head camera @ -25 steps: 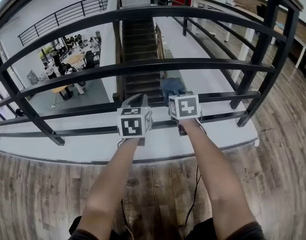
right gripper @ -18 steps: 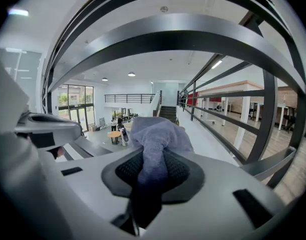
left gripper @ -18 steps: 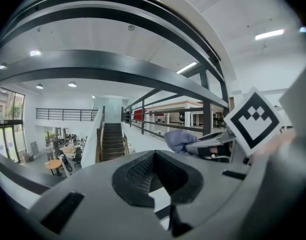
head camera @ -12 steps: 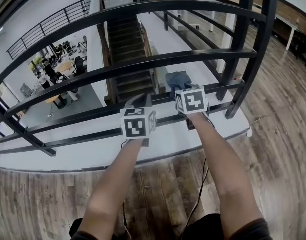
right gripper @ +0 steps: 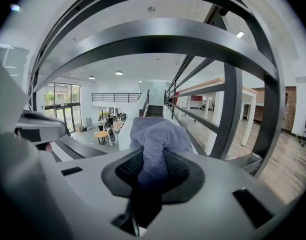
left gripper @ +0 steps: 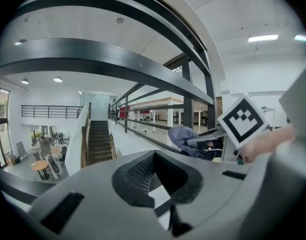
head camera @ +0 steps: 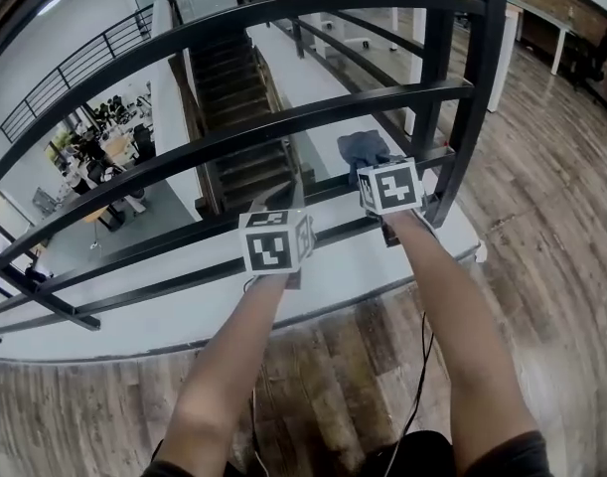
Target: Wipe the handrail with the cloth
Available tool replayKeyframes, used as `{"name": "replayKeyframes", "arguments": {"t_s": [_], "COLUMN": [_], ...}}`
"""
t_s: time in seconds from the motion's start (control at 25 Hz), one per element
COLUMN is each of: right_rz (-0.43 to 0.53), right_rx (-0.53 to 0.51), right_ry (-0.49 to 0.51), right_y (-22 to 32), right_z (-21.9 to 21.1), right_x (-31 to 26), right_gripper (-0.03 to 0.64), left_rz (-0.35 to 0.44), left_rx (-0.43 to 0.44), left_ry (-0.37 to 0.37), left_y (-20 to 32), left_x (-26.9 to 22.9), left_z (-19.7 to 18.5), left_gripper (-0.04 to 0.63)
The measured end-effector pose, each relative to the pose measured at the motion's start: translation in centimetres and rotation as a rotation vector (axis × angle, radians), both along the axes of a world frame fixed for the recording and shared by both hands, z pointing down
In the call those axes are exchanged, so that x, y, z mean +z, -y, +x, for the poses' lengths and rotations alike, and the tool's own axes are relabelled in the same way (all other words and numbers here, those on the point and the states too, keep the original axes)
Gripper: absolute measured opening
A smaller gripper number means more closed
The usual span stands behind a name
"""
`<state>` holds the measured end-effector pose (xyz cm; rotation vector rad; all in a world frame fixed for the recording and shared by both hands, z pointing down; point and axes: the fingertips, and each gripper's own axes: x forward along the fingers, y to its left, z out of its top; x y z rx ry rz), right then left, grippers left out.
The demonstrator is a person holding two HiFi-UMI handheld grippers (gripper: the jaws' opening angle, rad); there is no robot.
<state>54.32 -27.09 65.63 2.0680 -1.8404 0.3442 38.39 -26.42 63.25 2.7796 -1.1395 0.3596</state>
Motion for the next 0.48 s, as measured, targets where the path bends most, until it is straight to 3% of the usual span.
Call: {"name": "replayKeyframes", "arguments": {"t_s": [0.12,0.24,0.48], "right_rz": [0.007,0.006,-0.054], "right_rx": [0.029,0.106,0.158], "right_ry": [0.024,-0.019,0.005], "right_y": [-0.7,-1.6,-3.7], "right_z": [3.5,8.7,14.1], "right_x": [0.0,-0.3,0.7], "right_gripper": [0.091,0.091,0.091], "left_rz": [-0.008,-0.006,-0.011], "left_rx": [0.016,0.029,0.051], "left_ry": [-0.005,-0.002,0.002], "left_y": [-0.4,-0.5,-1.2], "left_x": [0.1,0.1,0.0], "left_z": [2.5,4.6,6.4], "left_gripper": [-0.002,-0.002,-0.002]}}
